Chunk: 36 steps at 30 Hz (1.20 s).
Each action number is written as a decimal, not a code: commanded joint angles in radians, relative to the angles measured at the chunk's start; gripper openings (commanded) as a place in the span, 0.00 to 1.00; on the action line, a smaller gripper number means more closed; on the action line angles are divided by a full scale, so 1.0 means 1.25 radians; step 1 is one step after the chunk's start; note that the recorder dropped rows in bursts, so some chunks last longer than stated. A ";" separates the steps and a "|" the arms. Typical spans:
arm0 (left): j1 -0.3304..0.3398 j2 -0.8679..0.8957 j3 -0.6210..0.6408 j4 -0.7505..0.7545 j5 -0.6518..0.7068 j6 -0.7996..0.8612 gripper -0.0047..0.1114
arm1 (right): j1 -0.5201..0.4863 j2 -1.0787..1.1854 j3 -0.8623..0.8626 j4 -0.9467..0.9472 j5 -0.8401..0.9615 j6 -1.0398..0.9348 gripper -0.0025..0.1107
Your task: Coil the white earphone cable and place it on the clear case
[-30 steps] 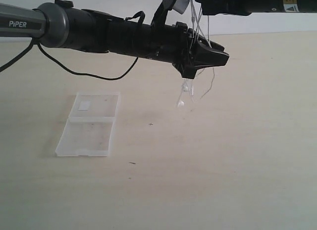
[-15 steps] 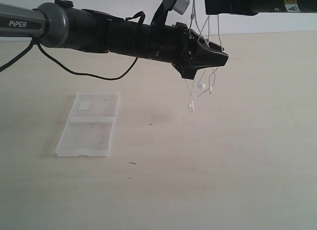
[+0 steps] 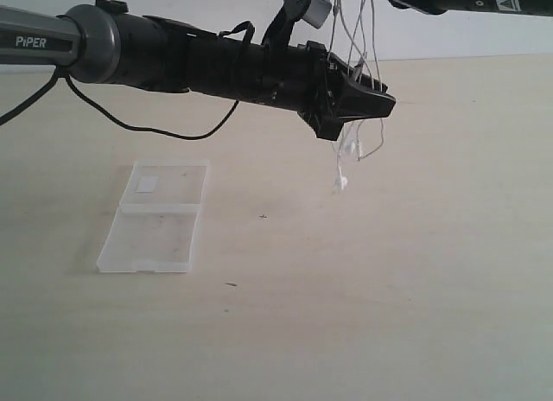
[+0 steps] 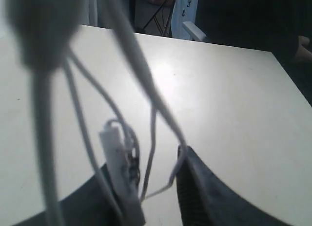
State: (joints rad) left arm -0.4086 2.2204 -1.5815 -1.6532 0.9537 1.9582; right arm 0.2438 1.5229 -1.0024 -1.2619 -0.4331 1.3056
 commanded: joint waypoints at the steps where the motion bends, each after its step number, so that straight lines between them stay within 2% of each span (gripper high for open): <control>1: 0.000 0.007 0.000 -0.004 -0.002 -0.003 0.32 | 0.001 -0.012 -0.007 0.041 -0.008 -0.003 0.02; 13: 0.000 0.007 0.000 -0.008 -0.002 -0.003 0.32 | 0.001 -0.014 -0.007 0.078 -0.008 0.001 0.02; 25: 0.000 0.007 0.000 -0.067 -0.002 0.014 0.31 | 0.001 -0.014 -0.007 0.069 -0.005 0.001 0.02; 27: 0.000 0.007 0.000 -0.059 -0.002 0.014 0.26 | 0.001 -0.014 -0.007 0.069 -0.005 0.001 0.02; 31: 0.000 0.007 0.000 -0.041 -0.002 0.002 0.04 | 0.001 -0.014 -0.007 0.069 -0.002 0.001 0.02; 36: 0.000 0.007 0.000 -0.032 -0.006 -0.024 0.04 | 0.001 -0.014 -0.007 0.069 0.042 -0.006 0.02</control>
State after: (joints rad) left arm -0.4086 2.2204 -1.5815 -1.7024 0.9513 1.9553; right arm 0.2438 1.5147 -1.0024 -1.1757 -0.4163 1.3056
